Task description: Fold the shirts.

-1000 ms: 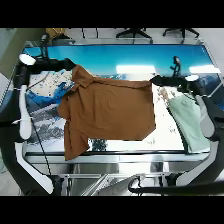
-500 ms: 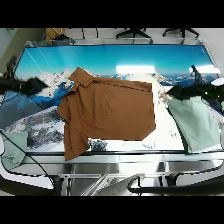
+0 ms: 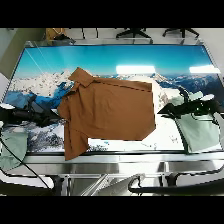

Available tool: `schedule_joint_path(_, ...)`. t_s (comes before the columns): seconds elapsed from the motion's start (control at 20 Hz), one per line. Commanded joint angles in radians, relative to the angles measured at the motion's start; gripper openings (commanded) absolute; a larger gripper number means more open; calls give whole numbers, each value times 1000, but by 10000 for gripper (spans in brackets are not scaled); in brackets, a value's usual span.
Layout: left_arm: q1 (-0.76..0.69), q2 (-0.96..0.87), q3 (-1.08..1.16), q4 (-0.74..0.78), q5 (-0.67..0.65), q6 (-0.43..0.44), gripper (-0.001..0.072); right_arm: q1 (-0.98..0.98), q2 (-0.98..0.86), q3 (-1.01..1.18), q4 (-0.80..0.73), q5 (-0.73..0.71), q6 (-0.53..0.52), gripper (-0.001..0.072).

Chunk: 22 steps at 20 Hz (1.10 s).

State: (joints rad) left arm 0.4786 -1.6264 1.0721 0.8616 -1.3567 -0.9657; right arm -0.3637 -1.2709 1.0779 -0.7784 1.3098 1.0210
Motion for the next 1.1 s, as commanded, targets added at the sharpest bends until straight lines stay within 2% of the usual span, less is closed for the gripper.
schedule_joint_path(0.0,-14,1,-88,0,29,43,657,19,0,-15,-42,10,2,460)
schedule_joint_path(0.15,-61,1,-106,2,44,56,658,18,-3,-18,-50,36,12,463)
schedule_joint_path(0.2,-78,1,-97,2,40,59,658,18,-6,-19,-80,49,37,509)
schedule_joint_path(0.25,-91,1,-83,2,35,59,658,18,-6,-29,-101,63,53,601)
schedule_joint_path(0.4,-117,1,-41,2,19,51,657,19,-6,-95,-100,56,48,596)
schedule_joint_path(0.6,-118,1,-25,1,2,40,657,54,-6,-197,-5,18,-32,576)
schedule_joint_path(0.7,-117,1,-25,1,-4,40,657,104,-7,-217,5,3,-42,453)
schedule_joint_path(0.75,-117,1,-25,2,-9,40,657,132,-6,-217,6,10,-42,452)
schedule_joint_path(0.8,-117,1,-25,2,-16,40,657,159,-2,-217,17,32,-42,392)
schedule_joint_path(0.85,-117,1,-25,2,-25,40,658,175,7,-216,31,76,-50,179)
schedule_joint_path(0.9,-117,1,-25,2,-34,40,658,180,23,-216,36,105,-47,84)
schedule_joint_path(0.95,-117,1,-25,2,-41,40,658,175,49,-216,30,120,-20,71)
schedule_joint_path(1.0,-117,1,-25,3,-47,41,658,158,82,-216,18,121,-10,19)
schedule_joint_path(1.05,-117,2,-25,3,-52,41,658,128,117,-216,5,110,1,18)
